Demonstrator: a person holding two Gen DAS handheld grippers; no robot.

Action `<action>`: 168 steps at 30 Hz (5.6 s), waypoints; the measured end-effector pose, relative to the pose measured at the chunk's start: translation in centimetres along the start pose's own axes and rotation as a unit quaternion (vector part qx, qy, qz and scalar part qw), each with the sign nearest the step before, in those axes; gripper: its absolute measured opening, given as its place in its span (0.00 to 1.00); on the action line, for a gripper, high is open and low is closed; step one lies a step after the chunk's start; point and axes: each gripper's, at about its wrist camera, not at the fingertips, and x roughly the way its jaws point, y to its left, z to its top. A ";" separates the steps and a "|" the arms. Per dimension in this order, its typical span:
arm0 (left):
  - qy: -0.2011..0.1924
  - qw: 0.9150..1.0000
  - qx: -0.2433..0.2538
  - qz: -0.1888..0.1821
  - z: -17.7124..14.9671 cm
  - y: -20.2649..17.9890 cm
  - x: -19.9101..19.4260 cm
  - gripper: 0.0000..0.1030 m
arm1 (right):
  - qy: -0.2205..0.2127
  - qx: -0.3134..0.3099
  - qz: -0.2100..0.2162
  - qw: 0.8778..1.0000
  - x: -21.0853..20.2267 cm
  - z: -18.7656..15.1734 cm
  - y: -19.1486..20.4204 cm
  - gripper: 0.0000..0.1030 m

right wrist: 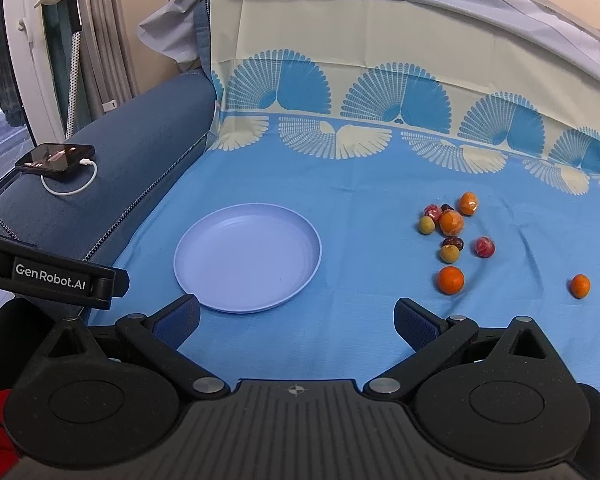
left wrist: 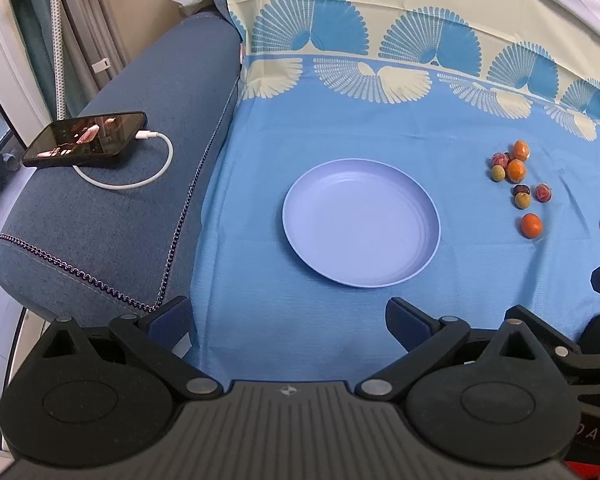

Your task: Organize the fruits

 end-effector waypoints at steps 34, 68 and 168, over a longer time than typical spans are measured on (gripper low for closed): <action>0.004 1.000 0.005 0.006 -0.4 -0.3 0.4 1.00 | 0.007 0.000 0.005 1.000 0.5 -0.1 0.2 1.00; 0.068 0.982 0.087 -0.152 5.6 -15.3 5.5 1.00 | -0.075 0.285 -0.234 0.926 3.3 -1.4 -21.6 1.00; 0.001 0.997 0.025 -0.078 2.9 -0.1 0.8 0.36 | -0.022 -0.024 0.010 0.999 2.4 0.2 0.7 0.36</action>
